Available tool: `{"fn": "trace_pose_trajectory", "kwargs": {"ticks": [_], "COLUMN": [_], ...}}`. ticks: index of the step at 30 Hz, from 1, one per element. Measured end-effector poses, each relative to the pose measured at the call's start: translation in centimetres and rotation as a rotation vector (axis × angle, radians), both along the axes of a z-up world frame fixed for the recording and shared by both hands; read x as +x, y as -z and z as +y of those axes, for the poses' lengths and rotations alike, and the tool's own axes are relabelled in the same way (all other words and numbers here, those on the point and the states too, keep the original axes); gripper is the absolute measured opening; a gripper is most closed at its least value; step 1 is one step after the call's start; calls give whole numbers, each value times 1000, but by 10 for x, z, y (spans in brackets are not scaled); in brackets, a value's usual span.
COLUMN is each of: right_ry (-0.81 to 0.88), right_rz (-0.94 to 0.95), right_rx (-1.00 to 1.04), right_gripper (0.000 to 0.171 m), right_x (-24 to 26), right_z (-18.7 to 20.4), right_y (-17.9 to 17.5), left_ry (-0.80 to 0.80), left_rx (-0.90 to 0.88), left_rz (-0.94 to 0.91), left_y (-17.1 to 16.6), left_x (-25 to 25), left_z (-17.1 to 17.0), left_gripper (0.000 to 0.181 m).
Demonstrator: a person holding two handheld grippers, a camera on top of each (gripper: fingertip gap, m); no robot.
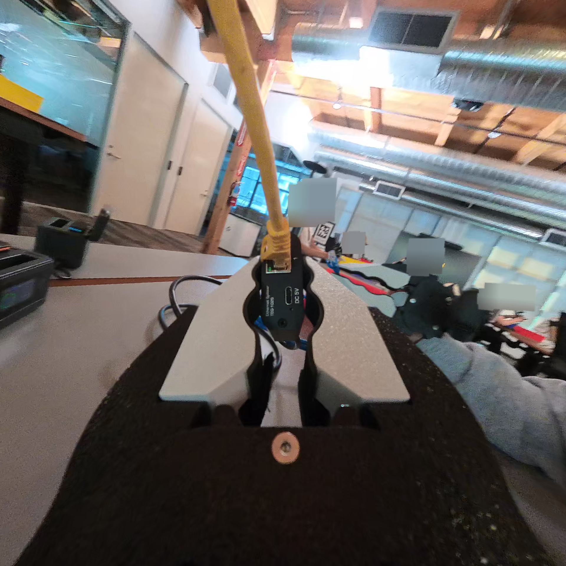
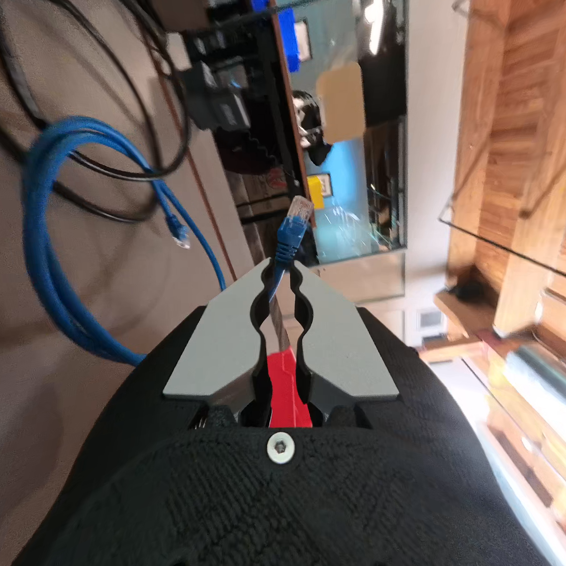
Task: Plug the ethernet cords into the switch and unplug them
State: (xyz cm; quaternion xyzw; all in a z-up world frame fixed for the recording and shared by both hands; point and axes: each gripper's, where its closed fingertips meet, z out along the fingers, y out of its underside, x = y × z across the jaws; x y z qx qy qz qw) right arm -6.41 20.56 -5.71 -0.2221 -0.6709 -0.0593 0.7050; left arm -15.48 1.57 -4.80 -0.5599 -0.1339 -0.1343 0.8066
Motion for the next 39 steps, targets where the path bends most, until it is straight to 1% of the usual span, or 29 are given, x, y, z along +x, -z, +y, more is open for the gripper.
{"fn": "trace_pose_trajectory", "kwargs": {"ticks": [2,5,7,10,13,17,25,27,30,31,33,35,37,39], "right_ry": [-109,-268,-343,-434,-484,-530,-527,-506,-386,-345,-306,-300,-298,-273], "right_rz": [-96,-236,-283,-372,-426,-443,-442,-383,-206,-131,34,157,209,232], "right_rx": [9,-15,-93,-274,-434,-633,-1000,-1043,-1020,-998,-972,-956,-904,-809], "right_gripper": [7,5,4,6,7,8,7,6,4,4,3,3,3,3], "right_x": [-3,-1,1,6,8,9,8,5,0,1,7,16,21,23], "right_z": [-18,-45,-58,-73,-81,-85,-77,-68,-35,-23,-3,10,19,31], "right_y": [16,42,48,59,68,69,65,56,35,22,-16,-57,-98,-141], "left_ry": [-28,-24,-15,3,30,73,143,152,136,128,117,94,62,29], "left_rx": [-29,-53,-53,-51,-47,-49,-54,-48,-39,-33,-16,3,29,36], "left_rz": [14,29,17,-8,-24,-25,-8,-6,11,21,29,36,40,48], "left_y": [3,6,6,7,8,8,8,7,5,3,0,-3,-7,-8], "left_x": [-1,2,1,0,2,7,20,22,22,22,22,19,15,10], "left_z": [3,6,6,6,7,9,13,14,12,12,11,8,4,1], "left_gripper": [20,20,20,20,21,20,20,20,20,20,20,20,21,21]}}
